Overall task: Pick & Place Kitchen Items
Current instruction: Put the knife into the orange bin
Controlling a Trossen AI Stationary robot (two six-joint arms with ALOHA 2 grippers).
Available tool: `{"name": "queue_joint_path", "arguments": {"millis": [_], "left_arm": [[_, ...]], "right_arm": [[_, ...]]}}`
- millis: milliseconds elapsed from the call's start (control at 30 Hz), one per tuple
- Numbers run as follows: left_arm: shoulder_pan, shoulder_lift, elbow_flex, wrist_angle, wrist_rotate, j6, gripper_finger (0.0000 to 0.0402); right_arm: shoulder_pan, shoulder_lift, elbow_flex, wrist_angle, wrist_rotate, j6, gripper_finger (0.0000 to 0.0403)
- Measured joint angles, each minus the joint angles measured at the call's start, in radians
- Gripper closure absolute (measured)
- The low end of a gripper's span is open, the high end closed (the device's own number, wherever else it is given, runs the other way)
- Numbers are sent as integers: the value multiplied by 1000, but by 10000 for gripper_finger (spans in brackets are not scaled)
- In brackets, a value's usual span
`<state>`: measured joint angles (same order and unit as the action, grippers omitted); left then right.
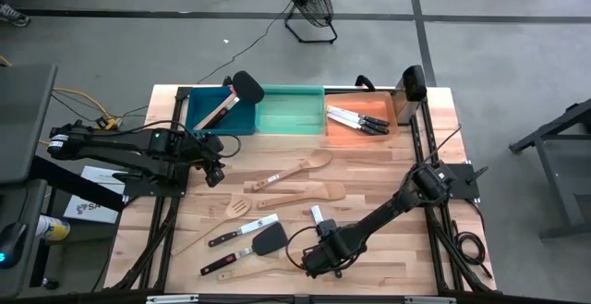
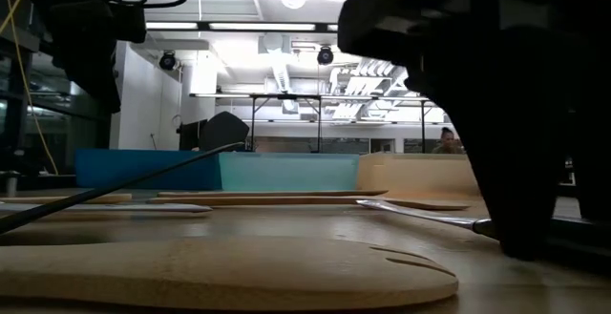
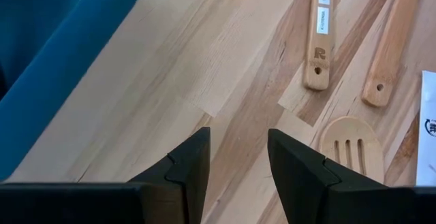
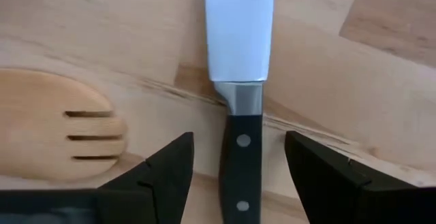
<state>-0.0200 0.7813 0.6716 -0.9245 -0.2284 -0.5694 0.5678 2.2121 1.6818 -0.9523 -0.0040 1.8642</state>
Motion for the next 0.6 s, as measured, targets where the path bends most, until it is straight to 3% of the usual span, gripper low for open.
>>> {"name": "queue_joint_path", "arguments": {"millis": [300,600], "left_arm": [[0,0,0,0,-3,0,257],[0,0,0,1,-11,0,257]], "right_arm": [[-3,28,4,-31,-19,20,219],[-6,44,1,-31,-48,0,298]]}}
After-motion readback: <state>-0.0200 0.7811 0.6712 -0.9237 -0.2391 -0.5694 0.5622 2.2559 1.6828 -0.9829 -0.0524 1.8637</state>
